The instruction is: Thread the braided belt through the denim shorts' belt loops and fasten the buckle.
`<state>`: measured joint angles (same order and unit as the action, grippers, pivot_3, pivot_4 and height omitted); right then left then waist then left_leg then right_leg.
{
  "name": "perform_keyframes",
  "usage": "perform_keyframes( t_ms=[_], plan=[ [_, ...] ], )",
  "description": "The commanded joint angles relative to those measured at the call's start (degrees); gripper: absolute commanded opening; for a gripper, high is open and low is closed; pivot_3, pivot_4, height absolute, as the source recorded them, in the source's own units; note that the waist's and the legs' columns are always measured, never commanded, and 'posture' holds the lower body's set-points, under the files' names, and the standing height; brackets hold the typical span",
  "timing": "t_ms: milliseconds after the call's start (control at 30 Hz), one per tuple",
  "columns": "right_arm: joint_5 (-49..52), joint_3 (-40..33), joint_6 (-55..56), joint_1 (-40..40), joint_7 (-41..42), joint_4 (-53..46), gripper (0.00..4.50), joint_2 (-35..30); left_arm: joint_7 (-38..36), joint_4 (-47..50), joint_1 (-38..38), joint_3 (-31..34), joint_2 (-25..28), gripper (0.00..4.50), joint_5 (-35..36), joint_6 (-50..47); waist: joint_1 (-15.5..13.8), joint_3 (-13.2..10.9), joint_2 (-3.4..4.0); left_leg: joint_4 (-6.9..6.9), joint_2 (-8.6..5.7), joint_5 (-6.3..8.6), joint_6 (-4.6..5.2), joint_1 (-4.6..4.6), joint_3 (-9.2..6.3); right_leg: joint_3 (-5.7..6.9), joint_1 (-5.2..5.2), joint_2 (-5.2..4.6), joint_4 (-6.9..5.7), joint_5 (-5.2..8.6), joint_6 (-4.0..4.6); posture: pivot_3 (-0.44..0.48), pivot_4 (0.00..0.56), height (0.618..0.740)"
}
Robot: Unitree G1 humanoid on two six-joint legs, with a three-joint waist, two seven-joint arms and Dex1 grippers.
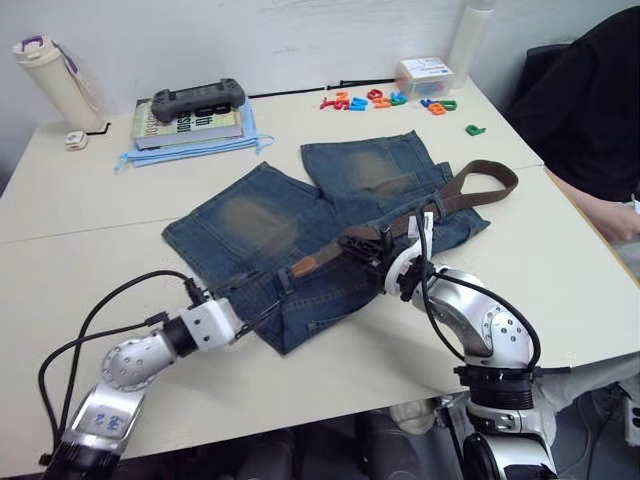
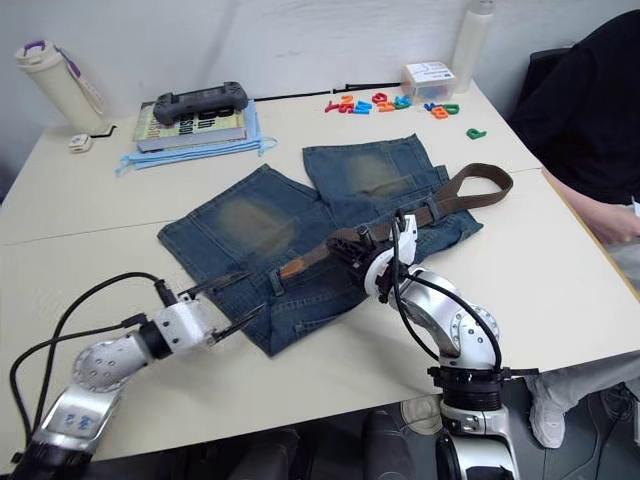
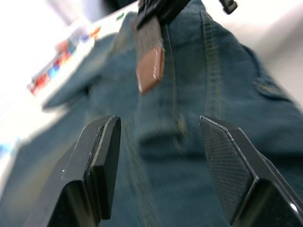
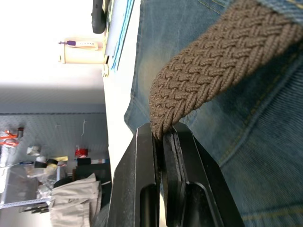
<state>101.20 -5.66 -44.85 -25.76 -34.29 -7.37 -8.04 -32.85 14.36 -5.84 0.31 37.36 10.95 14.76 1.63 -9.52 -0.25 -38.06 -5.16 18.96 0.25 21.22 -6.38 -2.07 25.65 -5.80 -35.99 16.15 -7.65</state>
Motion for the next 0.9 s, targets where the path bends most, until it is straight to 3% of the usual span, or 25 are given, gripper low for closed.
perform_keyframes(
  t_ms=[33, 300, 900],
  plan=[
    [-3.1, 1.7, 0.8, -0.5, 3.0, -3.1, 0.00, 1.8, -0.4, 8.3, -3.3, 3.3, 0.1, 2.95, 10.1, -11.0, 0.0, 0.0, 0.00, -0.01, 0.00, 0.00, 0.00, 0.01, 0.00, 0.00, -0.01, -0.02, 0.00, 0.00, 0.00, 0.000, 0.150, 0.714],
    [-9.9, 3.2, 1.4, -0.8, 7.1, -4.2, 0.00, 3.7, -1.5, 12.1, -4.3, 6.8, -0.3, 2.95, 14.2, -19.5, 0.1, 0.0, 0.03, 0.00, 0.00, 0.00, -0.01, -0.04, 0.00, 0.01, -0.03, 0.13, 0.01, -0.01, 0.02, 0.000, 0.150, 0.714],
    [-25.5, 6.4, -1.7, -1.3, 14.9, -6.3, 0.00, 1.2, -5.8, 11.4, -8.0, 11.8, -1.7, 2.95, 12.6, -17.2, -0.1, 0.0, 0.06, 0.01, 0.02, 0.02, -0.02, -0.04, 0.01, 0.02, -0.03, 0.11, 0.07, -0.01, 0.03, 0.000, 0.150, 0.714]
  ],
)
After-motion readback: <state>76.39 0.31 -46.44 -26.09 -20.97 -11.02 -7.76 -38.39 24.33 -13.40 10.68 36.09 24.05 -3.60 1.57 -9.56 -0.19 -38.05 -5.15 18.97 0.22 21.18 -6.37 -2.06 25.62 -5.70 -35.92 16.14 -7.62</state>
